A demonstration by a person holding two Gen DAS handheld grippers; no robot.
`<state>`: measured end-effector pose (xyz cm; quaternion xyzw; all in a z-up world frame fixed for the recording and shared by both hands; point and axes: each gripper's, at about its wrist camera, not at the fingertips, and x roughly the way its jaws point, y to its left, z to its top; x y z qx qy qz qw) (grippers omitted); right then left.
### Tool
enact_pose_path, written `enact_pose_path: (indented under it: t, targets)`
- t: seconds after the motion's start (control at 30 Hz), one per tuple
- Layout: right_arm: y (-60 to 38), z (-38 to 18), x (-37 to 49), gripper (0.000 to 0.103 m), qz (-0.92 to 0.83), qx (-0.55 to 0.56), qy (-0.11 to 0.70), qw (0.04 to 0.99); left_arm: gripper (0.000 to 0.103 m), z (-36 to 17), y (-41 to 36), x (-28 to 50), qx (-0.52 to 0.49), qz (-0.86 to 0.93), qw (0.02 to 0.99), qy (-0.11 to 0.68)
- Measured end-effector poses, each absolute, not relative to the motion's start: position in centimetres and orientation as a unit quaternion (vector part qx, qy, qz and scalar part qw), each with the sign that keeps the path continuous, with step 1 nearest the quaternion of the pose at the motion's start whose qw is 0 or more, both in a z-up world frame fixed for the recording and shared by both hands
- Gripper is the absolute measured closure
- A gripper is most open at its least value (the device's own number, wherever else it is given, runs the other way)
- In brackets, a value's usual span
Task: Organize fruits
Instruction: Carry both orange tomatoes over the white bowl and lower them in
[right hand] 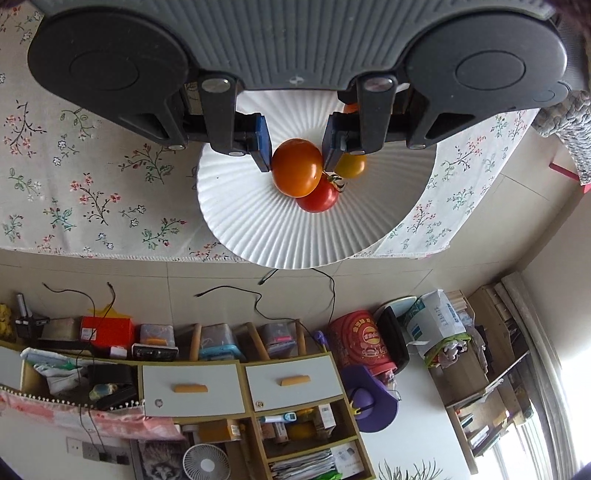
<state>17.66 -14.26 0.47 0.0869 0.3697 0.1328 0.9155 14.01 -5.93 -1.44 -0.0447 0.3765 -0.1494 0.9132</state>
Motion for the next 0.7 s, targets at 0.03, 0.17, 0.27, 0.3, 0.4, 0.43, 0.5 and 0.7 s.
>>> enact_pose_path:
  t: [0.03,0.17,0.27,0.3,0.4,0.43,0.5,0.7]
  targets:
    - [-14.3,0.3,17.9,0.077,0.133,0.089,0.372,0.914,0.082,-1.6,-6.0,14.2,-0.045,-0.15,0.914,0.375]
    - [-13.9,-0.7,18.6,0.077,0.136,0.09,0.385,0.908,0.082,-2.1,-6.0,14.4,-0.042,-0.153,0.914,0.372]
    - [-13.6,-1.1,18.8,0.077,0.14,0.089,0.391,0.905,0.082,-2.3,-5.8,14.7,-0.047,-0.154,0.916,0.367]
    - [-13.5,-1.2,18.9,0.077,0.141,0.09,0.391,0.905,0.082,-2.3,-5.7,14.8,-0.051,-0.153,0.916,0.367]
    - [-13.6,-1.4,18.9,0.077,0.139,0.092,0.393,0.904,0.082,-2.5,-5.9,15.1,-0.05,-0.155,0.917,0.364]
    - [-13.7,-1.4,18.9,0.077,0.138,0.094,0.393,0.904,0.082,-2.5,-6.0,15.1,-0.049,-0.156,0.917,0.363]
    - [-14.0,-1.6,19.0,0.077,0.138,0.101,0.393,0.903,0.081,-2.5,-6.1,15.2,-0.052,-0.156,0.918,0.362]
    - [-14.3,-1.4,18.9,0.075,0.138,0.109,0.394,0.902,0.08,-2.5,-6.2,15.3,-0.051,-0.153,0.919,0.359]
